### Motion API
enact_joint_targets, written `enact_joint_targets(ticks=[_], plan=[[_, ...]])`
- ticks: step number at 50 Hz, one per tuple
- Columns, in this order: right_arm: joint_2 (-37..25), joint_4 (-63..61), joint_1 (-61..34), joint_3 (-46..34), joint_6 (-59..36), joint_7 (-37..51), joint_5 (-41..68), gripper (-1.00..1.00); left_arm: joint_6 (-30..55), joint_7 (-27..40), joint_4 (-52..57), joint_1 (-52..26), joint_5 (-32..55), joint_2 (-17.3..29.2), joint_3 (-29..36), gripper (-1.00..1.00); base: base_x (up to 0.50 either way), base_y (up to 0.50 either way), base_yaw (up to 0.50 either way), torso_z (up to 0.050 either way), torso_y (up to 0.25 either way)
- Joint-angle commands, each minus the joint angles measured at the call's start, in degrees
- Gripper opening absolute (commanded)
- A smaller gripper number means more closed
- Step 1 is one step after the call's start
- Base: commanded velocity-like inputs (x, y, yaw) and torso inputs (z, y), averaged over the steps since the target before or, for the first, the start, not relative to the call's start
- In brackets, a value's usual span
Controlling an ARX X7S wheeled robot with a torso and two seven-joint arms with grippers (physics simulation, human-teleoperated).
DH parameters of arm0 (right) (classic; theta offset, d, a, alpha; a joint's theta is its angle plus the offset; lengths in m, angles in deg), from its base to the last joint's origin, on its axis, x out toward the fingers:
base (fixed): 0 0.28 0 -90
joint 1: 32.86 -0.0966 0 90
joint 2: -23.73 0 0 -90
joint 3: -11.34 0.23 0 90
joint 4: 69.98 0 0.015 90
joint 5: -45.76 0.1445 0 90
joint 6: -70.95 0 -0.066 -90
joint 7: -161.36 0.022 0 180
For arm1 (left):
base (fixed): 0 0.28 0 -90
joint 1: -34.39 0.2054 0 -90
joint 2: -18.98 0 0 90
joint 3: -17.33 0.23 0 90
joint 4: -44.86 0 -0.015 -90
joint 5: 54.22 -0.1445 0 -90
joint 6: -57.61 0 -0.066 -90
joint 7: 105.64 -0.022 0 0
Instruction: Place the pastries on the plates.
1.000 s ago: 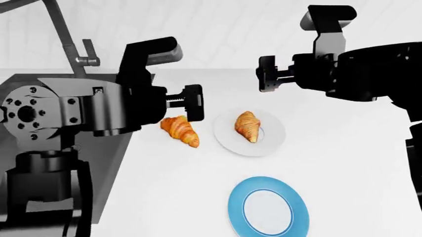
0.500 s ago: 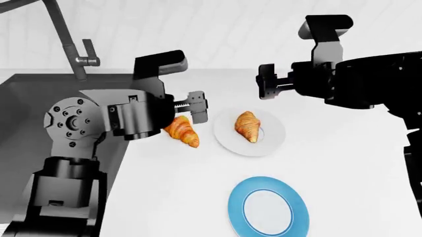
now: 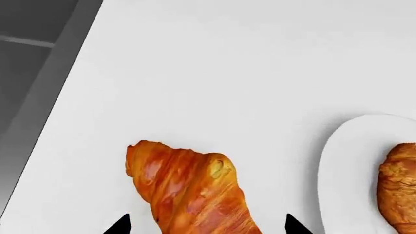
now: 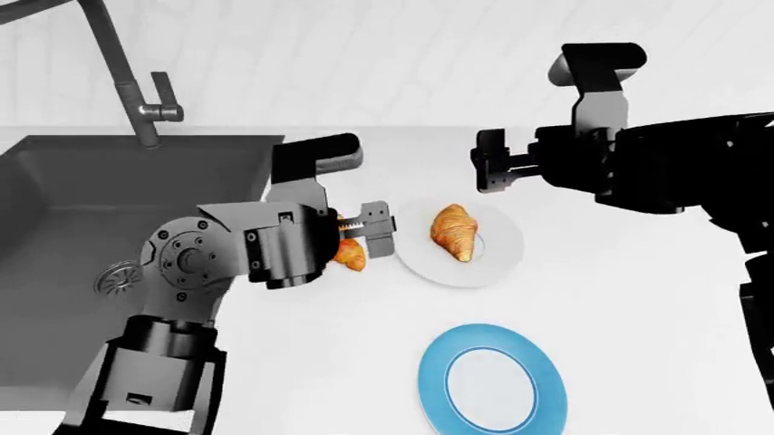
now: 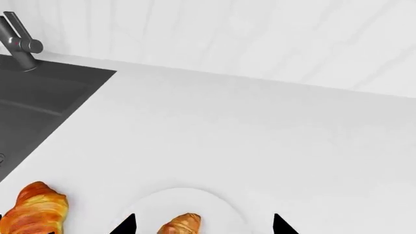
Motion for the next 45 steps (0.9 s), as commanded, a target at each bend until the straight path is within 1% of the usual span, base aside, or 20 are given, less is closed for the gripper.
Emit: enact_joint_targets(ticks=[1,13,14,25,30,32,34,35,38,41,43,45], plan=[[-1.0,-0.9,2.0,0.5,1.0,0.0,0.5,1.00,-1.8,-0.7,-0.3,2.8,-1.3,-0.6,2.5,1.00,0.00,0.00,0.00,0.000,0.000],[-1.4,-1.7,2.9,0.8,1.2,0.4,1.1,1.00,-4.0,-2.2,-2.0,2.9,-2.1,-0.4,3.7,1.00,0.00,0.00,0.00,0.000,0.000],[-1.4,-1.8,2.9,0.8,1.2,0.3,1.1,1.00,-4.2,-2.3,-1.7,2.8,-2.5,-0.3,4.0,-1.00,0.00,0.00,0.00,0.000,0.000],[-1.5,-2.1,2.7,0.9,1.1,0.4,1.4,1.00,-5.2,-1.4,-1.1,1.6,-2.0,0.4,3.7,-1.00,0.00,0.00,0.00,0.000,0.000],[-1.5,-1.8,2.1,0.8,1.4,0.0,1.1,1.00,-5.2,0.9,1.5,0.9,-0.7,1.5,2.2,-1.00,0.00,0.00,0.00,0.000,0.000],[-1.6,-1.8,1.9,1.0,1.4,0.1,1.2,1.00,-4.2,3.0,3.5,0.6,0.9,2.1,1.3,-1.00,0.00,0.00,0.00,0.000,0.000],[-1.7,-1.9,1.8,0.9,1.3,0.0,1.2,1.00,-2.0,4.3,5.5,-0.2,1.8,3.0,2.0,-1.00,0.00,0.00,0.00,0.000,0.000],[-1.9,-1.9,1.0,1.4,1.3,0.1,1.4,1.00,-0.8,6.0,5.9,-0.9,3.7,3.1,1.1,-1.00,0.00,0.00,0.00,0.000,0.000],[-2.1,-1.6,0.1,2.0,1.6,0.3,1.6,1.00,3.0,8.0,7.0,-3.8,8.5,4.0,0.0,-1.00,0.00,0.00,0.00,0.000,0.000],[-2.1,-1.7,-0.4,1.9,1.3,0.3,1.6,1.00,5.1,11.8,8.6,-4.9,12.7,4.8,-1.4,-1.00,0.00,0.00,0.00,0.000,0.000],[-2.1,-1.7,-1.0,2.0,1.1,0.3,1.6,1.00,7.2,13.5,10.0,-5.4,15.5,5.3,-1.2,-1.00,0.00,0.00,0.00,0.000,0.000],[-2.2,-1.8,-2.9,1.8,-0.4,-0.1,2.1,1.00,9.8,15.7,10.8,-6.8,20.3,5.4,-1.0,-1.00,0.00,0.00,0.00,0.000,0.000]])
